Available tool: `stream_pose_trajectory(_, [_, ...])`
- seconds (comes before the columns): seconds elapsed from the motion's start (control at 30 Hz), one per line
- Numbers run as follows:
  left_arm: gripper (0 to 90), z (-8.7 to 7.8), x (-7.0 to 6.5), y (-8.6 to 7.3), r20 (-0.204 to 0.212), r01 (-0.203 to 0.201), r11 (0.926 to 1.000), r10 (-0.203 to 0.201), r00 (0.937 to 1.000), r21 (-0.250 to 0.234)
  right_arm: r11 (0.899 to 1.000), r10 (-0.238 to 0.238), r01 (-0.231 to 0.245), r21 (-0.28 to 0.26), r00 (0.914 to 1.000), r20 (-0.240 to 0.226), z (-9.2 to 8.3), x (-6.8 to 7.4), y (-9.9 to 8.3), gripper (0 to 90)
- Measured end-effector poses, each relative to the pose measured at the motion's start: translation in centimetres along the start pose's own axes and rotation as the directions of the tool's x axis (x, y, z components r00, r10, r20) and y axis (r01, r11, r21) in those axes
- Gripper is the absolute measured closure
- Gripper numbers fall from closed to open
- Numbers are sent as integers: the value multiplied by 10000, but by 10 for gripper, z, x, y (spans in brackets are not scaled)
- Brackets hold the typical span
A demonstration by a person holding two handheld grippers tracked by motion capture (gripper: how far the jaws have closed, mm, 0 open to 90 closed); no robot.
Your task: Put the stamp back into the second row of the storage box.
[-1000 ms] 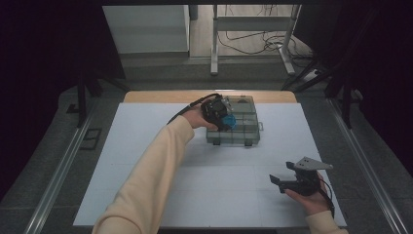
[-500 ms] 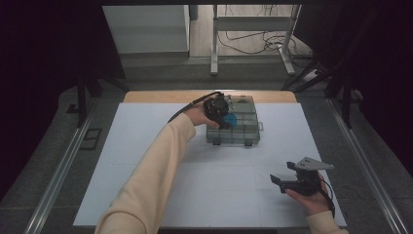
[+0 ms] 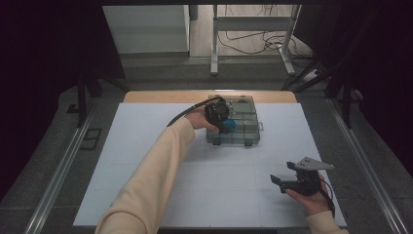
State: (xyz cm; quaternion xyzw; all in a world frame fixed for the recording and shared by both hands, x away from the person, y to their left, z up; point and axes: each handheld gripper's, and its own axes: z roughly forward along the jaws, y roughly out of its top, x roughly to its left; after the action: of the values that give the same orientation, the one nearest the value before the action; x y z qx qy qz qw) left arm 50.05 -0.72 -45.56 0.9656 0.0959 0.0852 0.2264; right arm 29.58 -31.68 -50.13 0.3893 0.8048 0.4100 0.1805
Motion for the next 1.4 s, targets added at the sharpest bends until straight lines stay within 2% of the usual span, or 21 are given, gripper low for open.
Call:
stream_pose_trajectory(0.37, [404,7,-2,-1,8,-71,9998,71,10000,175,10000,-16,16,22,10000,-6,0,0,0,145])
stream_pose_trajectory(0.53, [399,10,-4,-1,-37,-56,9999,56,10000,88,10000,-20,20,27,10000,-3,0,0,0,145])
stream_pose_trajectory(0.57, [382,10,-4,-1,-36,-18,10000,18,10000,-36,10000,-26,26,31,10000,-2,0,0,0,144])
stream_pose_trajectory(0.6, [314,10,-4,-1,-36,-18,10000,18,10000,-36,10000,-26,26,31,10000,-2,0,0,0,144])
stream_pose_trajectory(0.63, [243,9,-4,0,204,225,9997,-224,9995,-54,10000,-23,23,24,10000,1,0,0,0,145])
stream_pose_trajectory(0.67, [208,9,-4,0,204,225,9997,-224,9995,-54,10000,-22,22,21,10000,-3,0,0,0,145])
stream_pose_trajectory(0.73, [177,7,-4,1,231,280,9996,-278,9993,-62,10000,-23,23,27,10000,-2,0,0,0,145])
stream_pose_trajectory(0.77, [177,6,-5,1,300,408,9991,-405,9987,-69,10000,-27,27,31,10000,1,0,0,0,145])
stream_pose_trajectory(0.8, [122,5,-4,1,381,521,9986,-518,9979,-75,10000,-33,33,31,10000,6,0,0,0,144])
stream_pose_trajectory(0.87, [107,3,-5,1,505,800,9967,-792,9956,-143,10000,-33,33,30,10000,7,0,0,0,145])
stream_pose_trajectory(0.9, [89,0,-5,-1,482,968,9949,-952,9943,-302,10000,-42,42,47,10000,9,0,0,0,145])
stream_pose_trajectory(0.93, [86,0,-5,-1,482,968,9949,-952,9943,-302,10000,-42,42,47,10000,9,0,0,0,145])
stream_pose_trajectory(1.07, [85,-12,-7,-7,690,1525,9835,-1462,9868,-972,10000,6,-6,33,10000,25,0,0,0,145])
stream_pose_trajectory(1.23, [89,-24,-13,-15,592,1745,9769,-1683,9840,-1236,9999,127,-127,8,9999,50,-1,-2,-2,145])
stream_pose_trajectory(1.37, [94,-36,-21,-24,458,2082,9636,-2034,9780,-1676,9999,122,-122,-57,9999,50,-2,-2,-2,145])
stream_pose_trajectory(1.4, [97,-39,-24,-27,435,2229,9589,-2187,9748,-1757,9999,141,-141,-70,9999,33,-2,-2,-1,145])
